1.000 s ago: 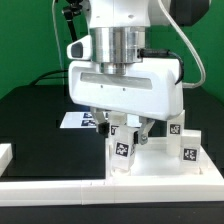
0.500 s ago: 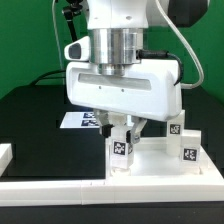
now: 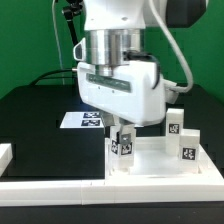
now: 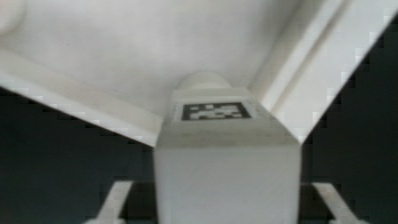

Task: Assemble square table

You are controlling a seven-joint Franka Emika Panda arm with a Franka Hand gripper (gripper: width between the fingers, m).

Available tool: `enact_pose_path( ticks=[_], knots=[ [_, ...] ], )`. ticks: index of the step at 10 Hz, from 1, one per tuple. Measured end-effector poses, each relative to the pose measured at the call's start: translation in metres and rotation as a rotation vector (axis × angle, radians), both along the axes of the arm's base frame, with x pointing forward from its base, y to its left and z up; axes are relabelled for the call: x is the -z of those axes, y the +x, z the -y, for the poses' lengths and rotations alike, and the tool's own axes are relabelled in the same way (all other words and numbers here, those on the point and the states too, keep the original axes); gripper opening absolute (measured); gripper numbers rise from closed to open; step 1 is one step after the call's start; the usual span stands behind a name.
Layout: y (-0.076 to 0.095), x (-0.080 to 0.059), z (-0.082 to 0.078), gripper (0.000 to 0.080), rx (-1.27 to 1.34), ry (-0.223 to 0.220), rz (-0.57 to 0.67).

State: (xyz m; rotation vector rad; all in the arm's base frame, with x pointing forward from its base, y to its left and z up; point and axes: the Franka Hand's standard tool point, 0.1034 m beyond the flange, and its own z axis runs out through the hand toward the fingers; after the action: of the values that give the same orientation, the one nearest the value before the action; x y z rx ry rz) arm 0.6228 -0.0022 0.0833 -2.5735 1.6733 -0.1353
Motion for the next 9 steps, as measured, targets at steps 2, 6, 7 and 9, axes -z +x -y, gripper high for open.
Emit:
enact_pose_path(
  ticks=[2,6,7,9],
  knots=[
    [-0.0009,0.0015,0.0068,0.0290,0.322,0.074,0.005],
    [-0.0048,0.0026,0.0050,0.0291,0.837,0.188,0.008],
    [-0.0049,0.0027,0.0053,0.0292,0.800,0.184,0.010],
    [-0.0017,0.0011,0.0001,0.0458,0.486,0.124,0.021]
  ],
)
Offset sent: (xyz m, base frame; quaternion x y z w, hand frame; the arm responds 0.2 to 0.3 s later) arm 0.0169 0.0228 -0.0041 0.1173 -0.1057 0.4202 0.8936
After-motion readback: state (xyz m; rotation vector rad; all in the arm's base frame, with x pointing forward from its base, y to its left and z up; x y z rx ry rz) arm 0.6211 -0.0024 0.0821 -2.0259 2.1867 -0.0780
